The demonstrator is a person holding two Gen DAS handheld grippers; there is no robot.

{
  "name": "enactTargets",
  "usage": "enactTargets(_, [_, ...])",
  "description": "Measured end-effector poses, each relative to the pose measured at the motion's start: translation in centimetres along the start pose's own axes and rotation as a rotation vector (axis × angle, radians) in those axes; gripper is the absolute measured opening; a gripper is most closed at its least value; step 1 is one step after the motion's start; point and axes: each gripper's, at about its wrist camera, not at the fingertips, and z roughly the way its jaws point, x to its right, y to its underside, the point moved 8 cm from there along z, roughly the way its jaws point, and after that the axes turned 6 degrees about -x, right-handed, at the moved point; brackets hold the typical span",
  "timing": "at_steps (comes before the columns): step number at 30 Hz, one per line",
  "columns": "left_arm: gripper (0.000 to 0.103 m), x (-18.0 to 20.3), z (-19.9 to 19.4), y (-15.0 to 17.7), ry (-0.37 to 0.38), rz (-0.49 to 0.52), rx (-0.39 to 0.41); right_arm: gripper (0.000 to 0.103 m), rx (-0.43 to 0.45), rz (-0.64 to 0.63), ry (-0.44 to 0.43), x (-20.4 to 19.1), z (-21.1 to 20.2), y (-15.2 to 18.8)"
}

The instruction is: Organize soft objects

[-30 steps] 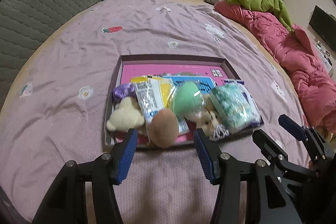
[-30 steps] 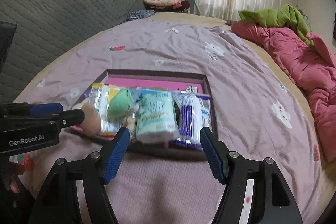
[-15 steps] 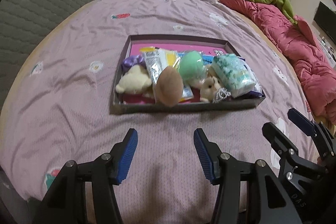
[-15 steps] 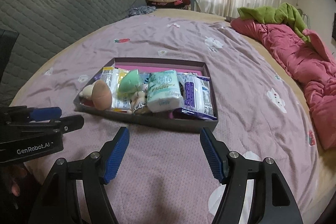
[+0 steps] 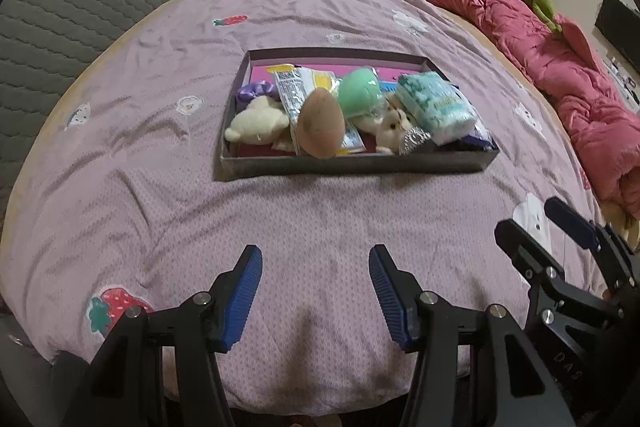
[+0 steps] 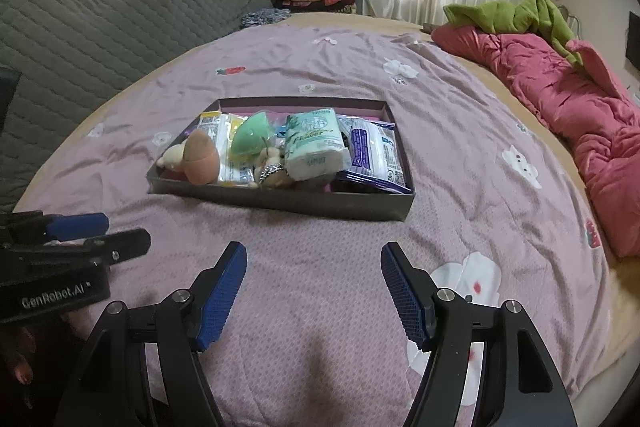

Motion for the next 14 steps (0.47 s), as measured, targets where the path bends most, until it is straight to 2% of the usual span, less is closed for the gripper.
enactTargets(14, [0.055,1.3,-0.1,1.8,-0.004,0.038,-0.020,0.072,-0.006,0.013,-0.019,-0.2,-0.6,1.1])
